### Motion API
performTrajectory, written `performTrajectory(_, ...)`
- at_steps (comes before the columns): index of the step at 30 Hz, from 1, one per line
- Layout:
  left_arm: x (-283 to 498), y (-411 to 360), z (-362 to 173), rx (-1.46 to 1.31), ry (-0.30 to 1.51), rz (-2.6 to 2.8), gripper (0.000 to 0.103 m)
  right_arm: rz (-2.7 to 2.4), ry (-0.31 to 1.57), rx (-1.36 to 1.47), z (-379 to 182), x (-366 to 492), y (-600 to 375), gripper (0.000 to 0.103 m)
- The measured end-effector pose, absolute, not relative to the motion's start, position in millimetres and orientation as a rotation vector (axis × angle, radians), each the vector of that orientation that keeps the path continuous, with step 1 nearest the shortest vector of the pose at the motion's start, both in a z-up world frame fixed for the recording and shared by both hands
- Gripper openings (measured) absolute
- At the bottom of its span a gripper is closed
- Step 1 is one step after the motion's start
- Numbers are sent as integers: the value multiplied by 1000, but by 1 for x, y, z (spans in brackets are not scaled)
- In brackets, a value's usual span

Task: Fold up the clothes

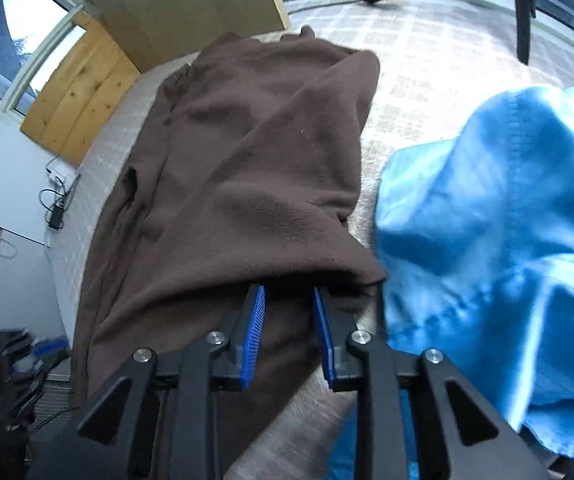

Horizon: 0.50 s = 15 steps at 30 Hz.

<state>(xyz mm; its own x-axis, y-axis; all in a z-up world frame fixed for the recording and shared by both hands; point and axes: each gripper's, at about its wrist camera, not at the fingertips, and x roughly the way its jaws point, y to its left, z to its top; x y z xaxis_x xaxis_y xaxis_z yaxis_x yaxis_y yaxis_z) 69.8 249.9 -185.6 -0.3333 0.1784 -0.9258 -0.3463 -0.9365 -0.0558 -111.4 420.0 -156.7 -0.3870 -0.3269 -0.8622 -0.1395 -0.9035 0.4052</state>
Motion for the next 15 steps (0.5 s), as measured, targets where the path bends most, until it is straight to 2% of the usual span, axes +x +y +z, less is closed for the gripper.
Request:
performTrajectory(3,99,271,-187,-1596,196,2213,22,-2434,-665,1677,-160,-114,423,25)
performTrajectory(9,129,306,-214,-1636,224,2153,22,-2490,-537,1697,-160,-116,415,25)
performTrajectory(10,127,305,-219,-1649,212,2156,21,-2506,-501,1703,-160,-116,412,25)
performTrajectory(12,123,304,-226,-1670,203,2167,7,-2538,-432,1714,-159,-117,405,25)
performTrajectory(15,123,303,-224,-1655,178,2182,5,-2557,-388,1703,-157,-117,401,25)
